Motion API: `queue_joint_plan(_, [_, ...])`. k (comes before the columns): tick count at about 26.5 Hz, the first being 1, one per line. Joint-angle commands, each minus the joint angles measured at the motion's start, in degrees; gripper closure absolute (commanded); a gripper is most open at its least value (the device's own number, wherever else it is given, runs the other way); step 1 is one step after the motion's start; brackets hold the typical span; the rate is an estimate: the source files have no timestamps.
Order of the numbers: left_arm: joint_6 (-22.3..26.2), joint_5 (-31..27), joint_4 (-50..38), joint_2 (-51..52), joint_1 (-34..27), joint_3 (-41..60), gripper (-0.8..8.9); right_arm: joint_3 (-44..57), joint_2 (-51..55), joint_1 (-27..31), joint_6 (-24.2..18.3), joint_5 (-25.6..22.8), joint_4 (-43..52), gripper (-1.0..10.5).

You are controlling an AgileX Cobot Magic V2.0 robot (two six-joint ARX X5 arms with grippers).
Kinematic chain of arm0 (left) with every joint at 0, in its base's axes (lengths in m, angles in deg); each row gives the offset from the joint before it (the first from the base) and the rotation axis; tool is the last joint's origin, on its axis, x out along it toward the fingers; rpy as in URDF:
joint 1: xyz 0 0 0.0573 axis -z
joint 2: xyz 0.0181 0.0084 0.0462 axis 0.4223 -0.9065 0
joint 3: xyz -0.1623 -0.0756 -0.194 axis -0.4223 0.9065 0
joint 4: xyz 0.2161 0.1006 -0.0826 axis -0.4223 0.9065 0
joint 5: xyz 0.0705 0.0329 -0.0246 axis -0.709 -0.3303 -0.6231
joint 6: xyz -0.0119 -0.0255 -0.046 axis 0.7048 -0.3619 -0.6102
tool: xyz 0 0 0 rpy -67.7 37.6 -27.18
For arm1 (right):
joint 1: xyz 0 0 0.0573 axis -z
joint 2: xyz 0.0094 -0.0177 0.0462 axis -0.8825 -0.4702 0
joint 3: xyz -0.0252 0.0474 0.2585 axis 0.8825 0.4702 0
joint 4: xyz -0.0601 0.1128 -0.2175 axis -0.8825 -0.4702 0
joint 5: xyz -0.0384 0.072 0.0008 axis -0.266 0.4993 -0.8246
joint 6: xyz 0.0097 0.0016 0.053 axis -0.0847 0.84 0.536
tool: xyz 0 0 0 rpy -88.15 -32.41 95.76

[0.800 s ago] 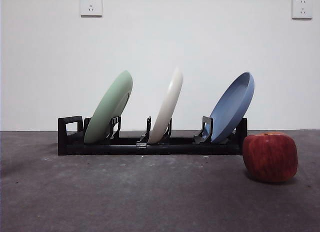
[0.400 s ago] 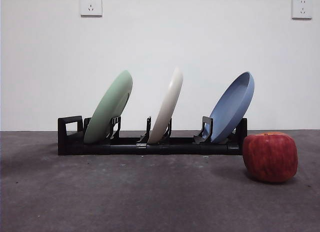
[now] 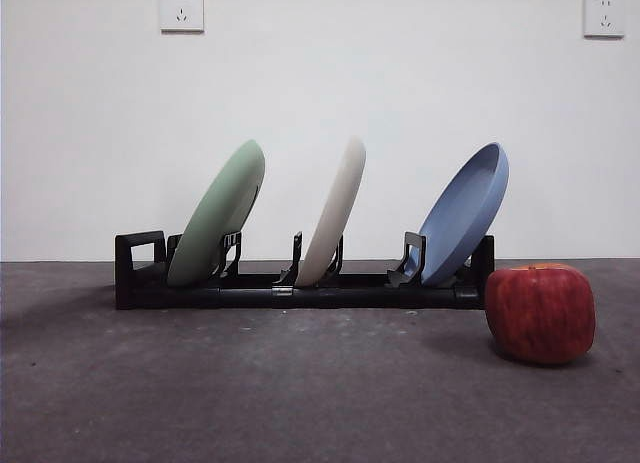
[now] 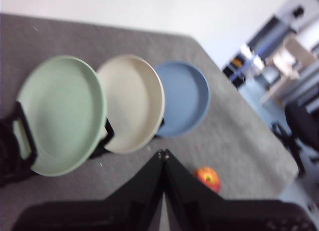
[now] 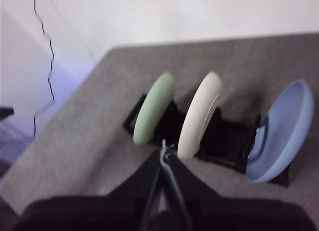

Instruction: Take the green plate from the plate rack,put the plate on the table,take the apple from the table,put the apple in the plate

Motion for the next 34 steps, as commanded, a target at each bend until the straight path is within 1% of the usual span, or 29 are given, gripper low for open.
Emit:
queue_joint_plan(1, [5.73, 0.20, 4.92, -4.07, 2.27, -5.49, 8.17, -5.46, -5.01, -3.43, -2.32, -3.96, -4.59, 9.1])
queue_joint_plan(3, [7.37, -0.17, 7.32, -6.29, 3.80, -8.57, 8.14, -8.37, -7.82, -4.98, -2.29, -6.08, -6.86, 8.2])
queue_joint_plan(5, [8.37, -1.70, 9.07, -8.46, 5.66, -11.74, 8.05, -11.26, -10.73, -6.29, -2.29, -7.02, -9.14, 7.0])
queue_joint_plan(6, [8.50, -2.62, 9.64, -9.20, 6.47, -12.92, 7.78, -12.22, -11.85, -6.73, -2.29, -7.19, -9.81, 6.4])
queue_joint_plan(7, [8.48, -4.31, 10.25, -10.23, 7.48, -14.47, 6.95, -13.40, -13.20, -7.19, -2.27, -7.21, -10.51, 5.7])
queue_joint_plan(10, [8.50, -9.75, 11.56, -12.37, 9.81, -17.79, 4.56, -15.34, -15.63, -8.17, -2.29, -7.41, -11.43, 4.2])
queue_joint_plan(11, [8.50, -11.50, 11.96, -13.00, 10.45, -18.75, 4.31, -15.65, -16.15, -8.44, -2.29, -7.67, -11.47, 4.0])
queue_joint_plan(15, [8.52, -19.54, 12.83, -17.29, 13.64, -24.26, 4.35, -15.98, -17.35, -9.49, -2.45, -9.14, -11.52, 4.1])
queue_joint_plan(17, [8.50, -21.16, 12.92, -20.79, 14.67, -27.69, 4.35, -16.02, -17.55, -9.75, -2.45, -10.36, -11.47, 4.1])
queue_joint_plan(20, [8.50, -22.53, 13.46, -27.32, 15.26, -32.76, 4.36, -16.04, -17.55, -9.75, -2.45, -10.88, -11.47, 4.1])
queue_joint_plan(22, [8.50, -24.52, 15.76, -32.68, 15.47, -36.50, 4.36, -16.04, -17.55, -9.75, -2.45, -10.88, -11.47, 4.1])
queue_joint_plan(24, [8.50, -24.70, 17.42, -38.18, 15.47, -39.60, 4.36, -16.04, -17.55, -9.75, -2.45, -11.32, -11.47, 4.1])
queue_joint_plan(27, [8.50, -24.70, 16.17, -43.98, 15.43, -41.03, 4.36, -16.04, -17.55, -9.75, -2.45, -11.69, -11.47, 4.1])
queue_joint_plan(31, [8.24, -24.68, 15.32, -49.68, 15.06, -41.03, 4.36, -16.04, -17.55, -9.75, -2.54, -13.42, -11.50, 4.1])
queue_joint_plan(34, [8.24, -24.74, 14.27, -52.24, 15.04, -41.03, 4.36, -16.04, -17.55, -9.75, -2.75, -13.44, -11.52, 4.1])
